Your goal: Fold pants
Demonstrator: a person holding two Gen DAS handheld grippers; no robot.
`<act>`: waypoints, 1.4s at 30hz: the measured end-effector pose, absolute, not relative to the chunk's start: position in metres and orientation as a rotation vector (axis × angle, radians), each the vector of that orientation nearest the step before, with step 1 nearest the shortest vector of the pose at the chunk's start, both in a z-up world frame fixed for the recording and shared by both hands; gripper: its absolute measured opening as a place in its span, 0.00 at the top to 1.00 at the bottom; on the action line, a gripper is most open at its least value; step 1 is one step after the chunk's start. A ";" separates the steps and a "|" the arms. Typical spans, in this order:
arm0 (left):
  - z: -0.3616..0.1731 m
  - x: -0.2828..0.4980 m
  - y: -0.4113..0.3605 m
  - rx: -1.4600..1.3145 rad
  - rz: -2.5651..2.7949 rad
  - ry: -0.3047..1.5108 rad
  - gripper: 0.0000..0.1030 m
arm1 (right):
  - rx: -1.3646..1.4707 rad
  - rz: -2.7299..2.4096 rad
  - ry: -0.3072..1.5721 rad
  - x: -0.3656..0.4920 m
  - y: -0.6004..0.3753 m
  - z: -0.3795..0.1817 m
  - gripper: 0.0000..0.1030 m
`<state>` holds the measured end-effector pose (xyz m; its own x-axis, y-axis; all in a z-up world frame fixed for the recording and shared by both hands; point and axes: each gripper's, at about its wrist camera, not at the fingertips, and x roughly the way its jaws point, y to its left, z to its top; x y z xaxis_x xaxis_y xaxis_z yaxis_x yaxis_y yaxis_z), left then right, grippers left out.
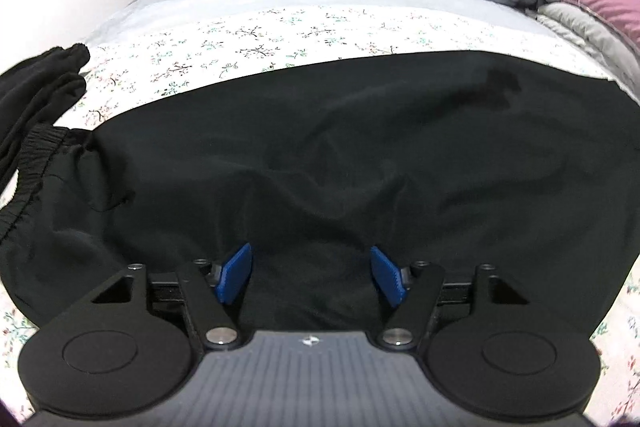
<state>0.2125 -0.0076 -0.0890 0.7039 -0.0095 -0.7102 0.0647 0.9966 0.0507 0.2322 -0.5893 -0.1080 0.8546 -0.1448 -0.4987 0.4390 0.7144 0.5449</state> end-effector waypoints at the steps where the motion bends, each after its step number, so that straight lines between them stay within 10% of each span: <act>1: -0.088 0.215 -0.006 0.060 -0.043 0.789 0.23 | 0.725 -0.327 0.437 0.235 -0.591 -0.108 0.47; 3: -0.088 0.212 -0.005 0.044 -0.042 0.784 0.24 | 0.792 -0.326 0.425 0.234 -0.595 -0.109 0.77; 8: -0.086 0.211 -0.009 0.028 -0.029 0.762 0.24 | 0.842 -0.330 0.394 0.231 -0.602 -0.107 0.93; 23: -0.085 0.207 -0.005 0.053 -0.003 0.782 0.25 | 0.733 -0.311 0.309 0.222 -0.588 -0.073 0.97; 42: -0.077 0.212 0.022 -0.136 -0.046 0.827 0.25 | -0.344 0.200 0.312 0.205 -0.254 -0.015 0.97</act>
